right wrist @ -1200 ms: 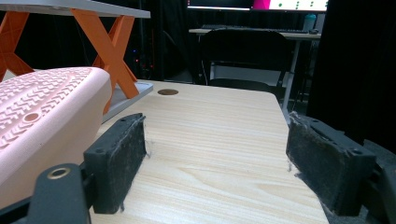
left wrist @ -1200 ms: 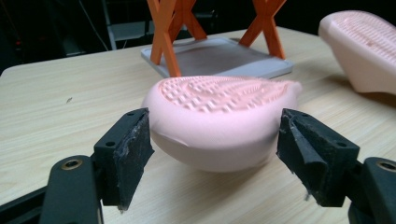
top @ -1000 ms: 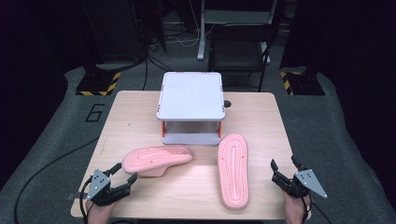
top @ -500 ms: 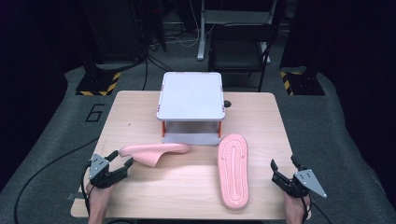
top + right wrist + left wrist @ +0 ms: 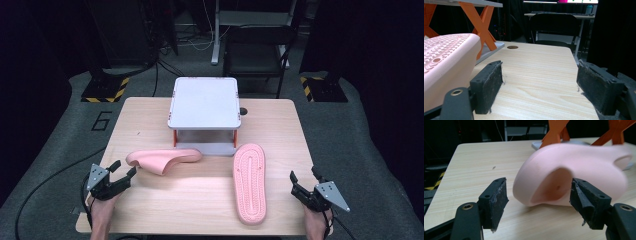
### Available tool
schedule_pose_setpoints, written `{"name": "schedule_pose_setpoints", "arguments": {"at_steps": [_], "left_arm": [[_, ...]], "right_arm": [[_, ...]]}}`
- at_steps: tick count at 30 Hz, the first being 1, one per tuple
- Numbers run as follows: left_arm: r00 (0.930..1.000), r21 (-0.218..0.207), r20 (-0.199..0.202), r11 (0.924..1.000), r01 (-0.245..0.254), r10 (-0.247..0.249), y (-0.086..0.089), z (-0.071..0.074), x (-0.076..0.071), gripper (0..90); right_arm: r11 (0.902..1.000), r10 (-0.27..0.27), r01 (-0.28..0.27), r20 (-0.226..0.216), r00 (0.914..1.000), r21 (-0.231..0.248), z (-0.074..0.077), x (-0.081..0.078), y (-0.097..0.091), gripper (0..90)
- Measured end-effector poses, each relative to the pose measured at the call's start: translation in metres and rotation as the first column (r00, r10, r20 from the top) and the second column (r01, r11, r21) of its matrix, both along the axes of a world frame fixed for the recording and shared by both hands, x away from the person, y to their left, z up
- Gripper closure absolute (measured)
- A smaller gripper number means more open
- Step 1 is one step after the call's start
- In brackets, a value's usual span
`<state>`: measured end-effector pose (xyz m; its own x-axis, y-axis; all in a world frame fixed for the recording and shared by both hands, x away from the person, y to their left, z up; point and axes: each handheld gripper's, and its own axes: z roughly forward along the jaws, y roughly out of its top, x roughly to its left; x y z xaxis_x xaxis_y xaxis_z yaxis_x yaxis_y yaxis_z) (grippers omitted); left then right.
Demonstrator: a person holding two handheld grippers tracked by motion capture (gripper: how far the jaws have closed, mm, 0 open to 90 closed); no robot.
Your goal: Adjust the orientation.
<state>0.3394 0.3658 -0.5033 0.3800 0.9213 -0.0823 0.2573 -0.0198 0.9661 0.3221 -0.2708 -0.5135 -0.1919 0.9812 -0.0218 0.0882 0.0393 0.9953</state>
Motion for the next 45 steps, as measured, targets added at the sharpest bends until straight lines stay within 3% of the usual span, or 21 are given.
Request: {"name": "schedule_pose_setpoints", "arguments": {"at_steps": [3,7,9,12,15,18,22,26,28,30,31,33,34,41,43,45], "left_arm": [[0.9993,-0.009,0.028,0.9996,0.025,-0.025,-0.012,0.002,-0.017,29.6],[0.9990,-0.019,-0.009,0.9989,0.044,-0.044,-0.027,-0.005,-0.018,19.3],[0.9963,-0.021,-0.056,0.9978,0.064,-0.065,-0.034,-0.014,-0.006,15.1],[0.9938,-0.039,-0.076,0.9962,0.078,-0.081,-0.038,-0.019,0.007,12.6],[0.9939,-0.029,-0.069,0.9960,0.085,-0.087,-0.042,-0.019,0.014,9.6],[0.9904,-0.048,-0.037,0.9901,0.132,-0.133,-0.048,-0.017,0.021,9.8],[0.9879,0.021,-0.028,0.9880,0.153,-0.152,-0.059,-0.014,0.022,10.4],[0.9943,0.061,-0.039,0.9930,0.101,-0.099,-0.074,-0.018,0.021,0.0],[0.9977,0.091,-0.066,0.9956,0.021,-0.015,-0.084,-0.021,0.024,0.2],[0.9981,0.104,-0.061,0.9946,0.000,0.006,-0.087,-0.021,0.025,0.2],[0.9962,0.144,-0.078,0.9892,-0.027,0.038,-0.091,-0.020,0.029,0.3],[0.9949,0.167,-0.083,0.9851,-0.043,0.058,-0.094,-0.020,0.030,1.1],[0.9948,0.176,-0.068,0.9824,-0.063,0.076,-0.095,-0.020,0.030,15.4],[0.9968,0.163,-0.039,0.9846,-0.063,0.070,-0.095,-0.014,0.024,17.2],[0.9984,0.118,-0.037,0.9923,-0.039,0.044,-0.089,-0.008,0.018,17.3],[0.9986,0.104,-0.043,0.9942,-0.027,0.032,-0.085,-0.005,0.015,17.4]], "right_arm": [[1.0000,0.000,0.000,0.003,1.0000,0.003,0.000,0.000,0.000,20.2],[0.9999,0.009,-0.009,-0.001,1.0000,-0.006,0.000,0.000,0.002,20.2],[0.9999,0.012,-0.012,0.008,0.9999,-0.011,0.001,0.000,0.004,20.2],[0.9999,0.009,-0.009,0.004,1.0000,-0.013,0.001,-0.001,0.002,20.2],[1.0000,0.001,-0.001,0.006,1.0000,-0.009,0.001,-0.001,0.000,20.2],[1.0000,-0.004,0.004,0.002,1.0000,0.005,0.000,-0.001,-0.002,20.2],[1.0000,0.001,-0.001,0.006,1.0000,-0.007,0.001,0.000,0.000,20.2],[0.9999,0.003,-0.002,0.004,1.0000,-0.011,0.001,-0.001,0.001,20.2],[1.0000,0.002,-0.002,0.003,1.0000,-0.005,0.001,-0.001,0.001,20.2],[1.0000,0.000,0.000,0.004,1.0000,-0.007,0.001,-0.001,0.001,20.2],[1.0000,-0.004,0.004,0.008,1.0000,0.001,0.002,-0.001,0.000,20.4],[1.0000,-0.008,0.008,0.004,1.0000,0.000,0.002,-0.002,-0.001,20.5],[0.9999,-0.011,0.011,0.006,0.9999,0.005,0.002,-0.002,-0.002,20.8],[0.9998,-0.018,0.018,0.007,0.9998,0.011,0.002,-0.002,-0.004,20.9],[0.9999,-0.013,0.013,0.012,0.9998,0.006,0.002,-0.002,-0.003,21.0],[0.9999,-0.014,0.014,0.012,0.9998,0.004,0.002,-0.002,-0.003,21.0]]}}
